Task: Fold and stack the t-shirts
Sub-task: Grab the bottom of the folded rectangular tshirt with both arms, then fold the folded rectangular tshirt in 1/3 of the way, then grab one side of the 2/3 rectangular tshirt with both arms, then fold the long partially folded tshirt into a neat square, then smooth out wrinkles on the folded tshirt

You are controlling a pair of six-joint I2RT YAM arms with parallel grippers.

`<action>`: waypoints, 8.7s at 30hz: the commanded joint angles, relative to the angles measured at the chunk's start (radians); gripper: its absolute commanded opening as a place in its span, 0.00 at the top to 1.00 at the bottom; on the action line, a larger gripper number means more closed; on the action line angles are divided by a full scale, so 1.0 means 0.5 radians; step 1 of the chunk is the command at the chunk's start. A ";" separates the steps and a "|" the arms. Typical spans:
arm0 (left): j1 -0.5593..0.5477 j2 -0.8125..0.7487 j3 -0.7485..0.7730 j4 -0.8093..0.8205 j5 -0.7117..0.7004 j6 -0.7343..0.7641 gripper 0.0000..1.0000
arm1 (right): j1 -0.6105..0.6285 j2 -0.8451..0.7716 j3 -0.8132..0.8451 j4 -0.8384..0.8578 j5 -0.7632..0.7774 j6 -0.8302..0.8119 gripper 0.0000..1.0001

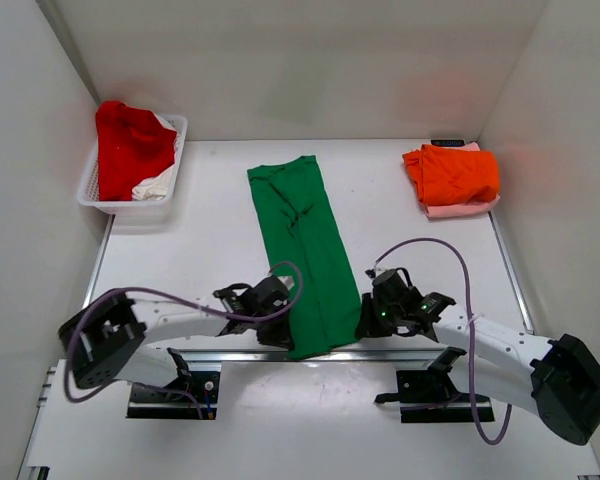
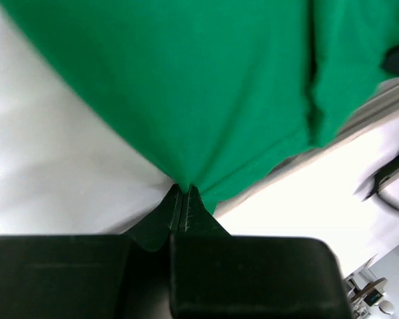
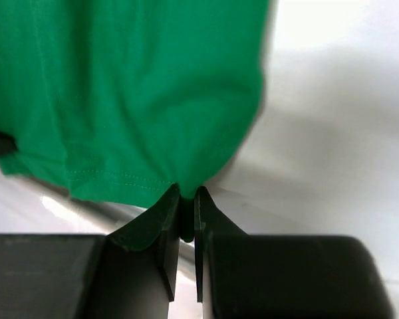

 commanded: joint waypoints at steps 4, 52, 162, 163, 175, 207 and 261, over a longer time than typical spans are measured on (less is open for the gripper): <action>0.007 -0.555 -0.304 -0.429 0.015 -0.035 1.00 | 0.380 0.036 0.012 -0.178 0.022 0.150 1.00; 1.838 0.829 1.166 0.567 0.528 0.111 0.55 | -0.821 1.912 2.459 0.221 -0.306 -0.775 0.44; 1.927 0.841 0.818 0.387 0.267 0.358 0.97 | -0.533 2.923 3.681 0.437 -0.870 -0.967 0.72; 1.930 0.835 0.830 0.378 0.276 0.358 0.96 | -0.545 2.932 3.669 0.520 -0.949 -0.924 0.66; 1.952 0.728 0.934 0.448 0.264 0.373 0.58 | -0.533 2.581 3.151 1.156 -1.037 -1.025 0.09; 1.516 0.218 0.576 0.307 0.297 0.410 0.52 | -0.358 1.844 1.612 0.386 -0.665 -0.909 1.00; 1.022 -0.061 -0.182 0.322 0.172 0.349 0.55 | -0.481 2.371 2.371 0.420 -0.625 -1.046 1.00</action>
